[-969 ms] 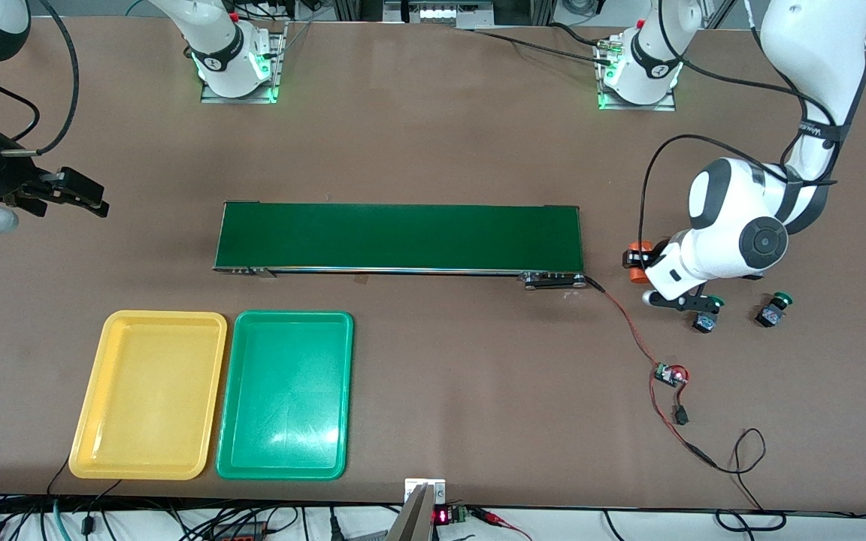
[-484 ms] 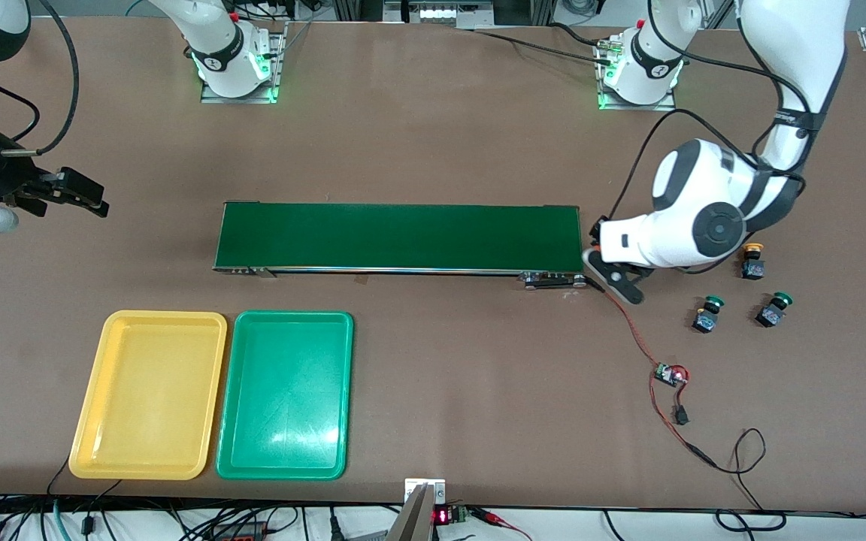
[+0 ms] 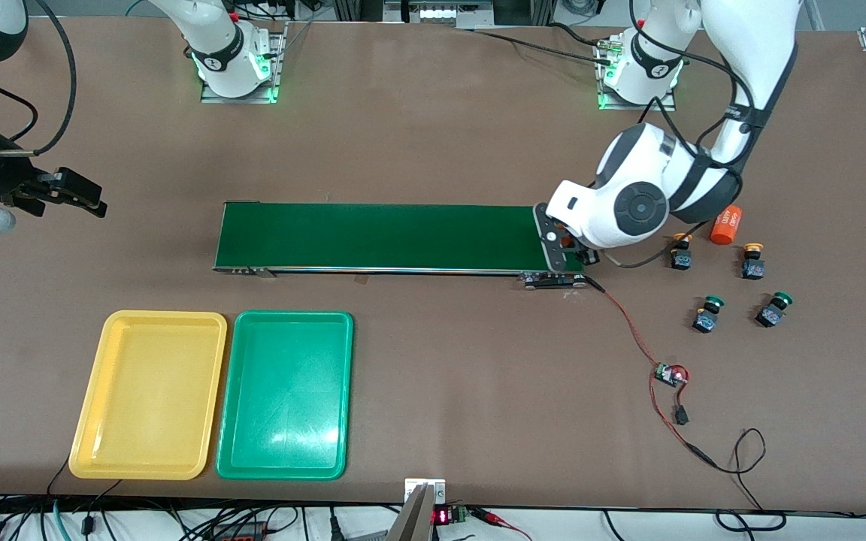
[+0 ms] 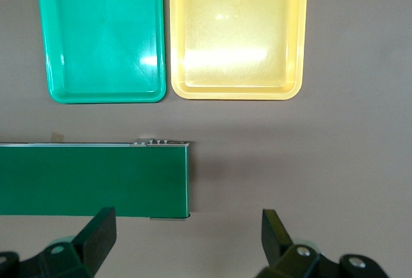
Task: Sort buttons by color to trays
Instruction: 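Carry the orange cylinder onto the conveyor belt and open the left gripper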
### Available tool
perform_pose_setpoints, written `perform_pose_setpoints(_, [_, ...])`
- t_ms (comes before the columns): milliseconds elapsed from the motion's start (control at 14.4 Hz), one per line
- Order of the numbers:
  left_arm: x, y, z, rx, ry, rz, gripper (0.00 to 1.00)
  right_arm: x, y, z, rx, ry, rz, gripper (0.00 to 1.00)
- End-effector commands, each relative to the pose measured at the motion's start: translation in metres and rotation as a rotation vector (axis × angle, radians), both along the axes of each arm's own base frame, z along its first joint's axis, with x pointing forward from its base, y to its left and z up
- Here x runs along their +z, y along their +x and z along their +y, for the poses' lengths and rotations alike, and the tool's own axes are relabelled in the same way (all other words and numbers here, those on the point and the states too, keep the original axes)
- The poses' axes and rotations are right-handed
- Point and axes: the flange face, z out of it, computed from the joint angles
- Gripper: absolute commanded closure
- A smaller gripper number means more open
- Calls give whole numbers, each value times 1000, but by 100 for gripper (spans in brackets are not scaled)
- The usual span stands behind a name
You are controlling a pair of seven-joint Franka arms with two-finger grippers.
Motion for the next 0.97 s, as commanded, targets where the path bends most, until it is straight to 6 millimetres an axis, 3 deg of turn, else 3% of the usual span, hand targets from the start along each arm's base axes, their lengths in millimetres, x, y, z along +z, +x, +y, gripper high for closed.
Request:
perform_pose_setpoints(0, [-16, -1, -1, -201, -23, 16, 100, 1, 1, -10, -9, -1, 0, 0])
perform_pose_setpoints(277, [-24, -5, -12, -243, -19, 19, 97, 0, 2, -19, -25, 4, -4, 0])
perform_pose_setpoints(415, [-39, -4, -19, -243, -43, -2, 80, 0, 2, -18, -23, 5, -6, 0])
perform_pose_setpoints(484, [-42, -6, -26, -254, -49, -4, 62, -1, 3, -18, -23, 5, -4, 0])
perform_pose_setpoints(554, [-41, -5, -32, -262, -63, -32, 1, -1, 3, -17, -22, 5, -4, 0])
perform_pose_setpoints(761, [-33, -3, -36, -266, -73, -57, 0, 0, 2, -17, -22, 5, -3, 0])
perform_pose_setpoints(900, [-11, -1, -31, -265, -63, -75, 0, 0, 2, -18, -24, 6, -3, 0])
